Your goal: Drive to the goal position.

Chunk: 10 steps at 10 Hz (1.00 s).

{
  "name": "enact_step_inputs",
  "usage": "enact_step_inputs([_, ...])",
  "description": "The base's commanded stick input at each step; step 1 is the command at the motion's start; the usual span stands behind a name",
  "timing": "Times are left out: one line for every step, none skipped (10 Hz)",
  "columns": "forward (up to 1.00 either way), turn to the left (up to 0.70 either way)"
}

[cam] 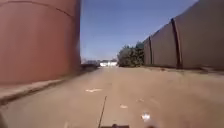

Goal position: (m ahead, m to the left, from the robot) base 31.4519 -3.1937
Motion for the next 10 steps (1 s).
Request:
enact_step_inputs([1.00,0.00])
enact_step_inputs([1.00,0.00])
enact_step_inputs([1.00,0.00])
enact_step_inputs([1.00,0.00])
enact_step_inputs([1.00,0.00])
enact_step_inputs([1.00,0.00])
enact_step_inputs([1.00,0.00])
enact_step_inputs([1.00,0.00])
enact_step_inputs([1.00,0.00])
enact_step_inputs([1.00,0.00])
